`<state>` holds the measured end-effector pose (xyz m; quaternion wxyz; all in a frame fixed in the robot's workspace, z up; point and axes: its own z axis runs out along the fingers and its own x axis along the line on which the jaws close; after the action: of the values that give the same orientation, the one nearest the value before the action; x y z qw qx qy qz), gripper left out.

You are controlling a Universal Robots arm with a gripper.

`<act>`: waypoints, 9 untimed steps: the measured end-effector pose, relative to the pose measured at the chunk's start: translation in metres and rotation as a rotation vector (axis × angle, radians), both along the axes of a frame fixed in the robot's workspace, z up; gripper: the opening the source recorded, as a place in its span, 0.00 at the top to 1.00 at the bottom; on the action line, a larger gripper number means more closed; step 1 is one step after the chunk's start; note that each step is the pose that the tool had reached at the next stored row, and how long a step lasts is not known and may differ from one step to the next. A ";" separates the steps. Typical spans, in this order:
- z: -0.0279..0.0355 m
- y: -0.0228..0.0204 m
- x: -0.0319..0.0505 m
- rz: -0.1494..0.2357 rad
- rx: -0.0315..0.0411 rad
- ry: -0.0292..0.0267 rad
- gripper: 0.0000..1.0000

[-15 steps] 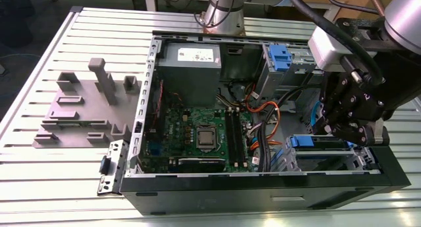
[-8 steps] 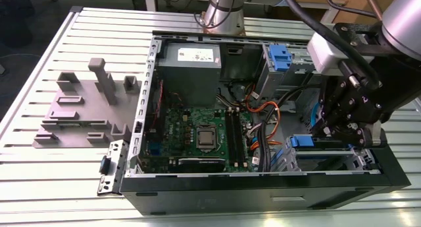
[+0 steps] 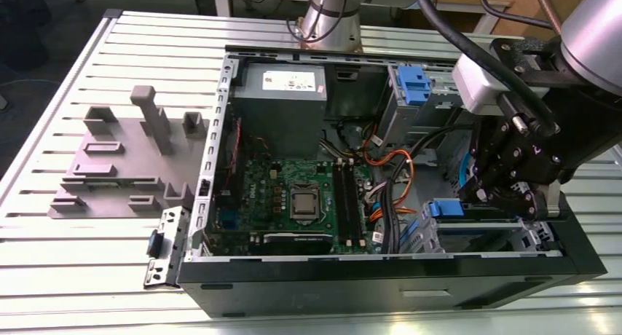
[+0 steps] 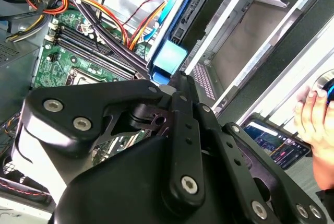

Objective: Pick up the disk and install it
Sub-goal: 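Insert the first disk wire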

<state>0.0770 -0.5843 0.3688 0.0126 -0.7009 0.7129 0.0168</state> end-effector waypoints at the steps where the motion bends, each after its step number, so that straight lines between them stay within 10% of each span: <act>1: 0.0000 0.0000 0.0000 0.000 0.0000 0.0000 0.89; 9: 0.0000 0.0000 0.0005 0.000 0.0006 0.0000 0.89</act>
<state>0.0775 -0.5843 0.3688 0.0128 -0.7010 0.7129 0.0170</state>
